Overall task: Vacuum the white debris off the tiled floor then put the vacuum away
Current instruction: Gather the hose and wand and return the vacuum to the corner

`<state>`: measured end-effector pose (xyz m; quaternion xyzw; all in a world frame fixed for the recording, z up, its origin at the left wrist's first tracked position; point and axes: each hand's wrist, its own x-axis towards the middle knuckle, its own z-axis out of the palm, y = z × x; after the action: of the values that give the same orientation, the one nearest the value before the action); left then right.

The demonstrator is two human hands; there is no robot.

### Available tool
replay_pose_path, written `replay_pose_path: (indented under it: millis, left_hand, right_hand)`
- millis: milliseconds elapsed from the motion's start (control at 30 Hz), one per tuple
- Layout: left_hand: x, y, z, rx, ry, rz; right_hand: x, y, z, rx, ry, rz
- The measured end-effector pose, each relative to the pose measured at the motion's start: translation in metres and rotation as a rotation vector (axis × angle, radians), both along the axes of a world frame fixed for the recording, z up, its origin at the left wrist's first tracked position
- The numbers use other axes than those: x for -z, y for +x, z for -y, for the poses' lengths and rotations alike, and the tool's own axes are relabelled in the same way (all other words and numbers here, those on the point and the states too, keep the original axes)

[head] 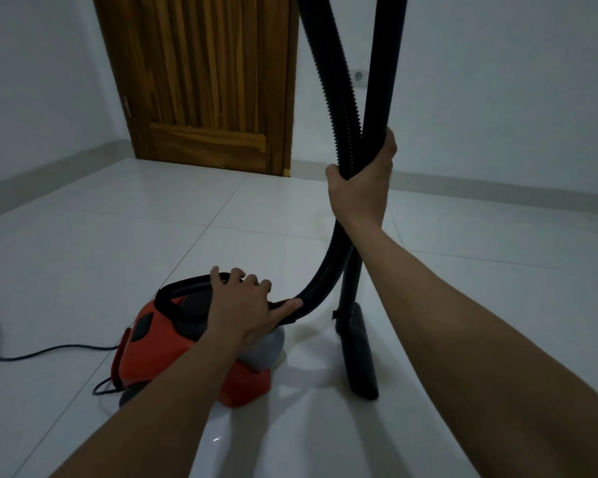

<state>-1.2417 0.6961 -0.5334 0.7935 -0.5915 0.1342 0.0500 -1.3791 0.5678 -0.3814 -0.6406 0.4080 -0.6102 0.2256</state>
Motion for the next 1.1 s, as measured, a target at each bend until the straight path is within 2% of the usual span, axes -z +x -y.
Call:
replay_pose_path:
  millis: [100, 300, 400, 533, 633, 900, 1100]
  left_hand:
    - [0.000, -0.005, 0.006, 0.037, 0.035, 0.027]
    - [-0.009, 0.022, 0.008, 0.124, -0.031, -0.002]
    - [-0.008, 0.050, 0.001, 0.190, -0.073, -0.101]
    - [-0.001, 0.083, -0.021, 0.171, -0.099, -0.086]
    - [-0.003, 0.097, -0.029, 0.159, -0.144, -0.161]
    - [-0.015, 0.123, -0.029, 0.310, 0.046, 0.028]
    - [-0.003, 0.130, -0.027, 0.339, -0.022, -0.004]
  right_hand:
    - [0.000, 0.001, 0.001, 0.018, 0.010, 0.016]
    - [-0.002, 0.001, -0.001, 0.048, 0.030, 0.017]
    - [-0.002, 0.003, -0.003, 0.051, 0.020, 0.029]
    - [-0.003, 0.005, -0.006, 0.059, 0.013, 0.044]
    - [-0.003, 0.005, -0.006, 0.042, 0.019, 0.041]
    - [-0.002, 0.009, -0.004, 0.034, 0.010, 0.039]
    - [-0.003, 0.011, -0.004, 0.048, 0.006, 0.023]
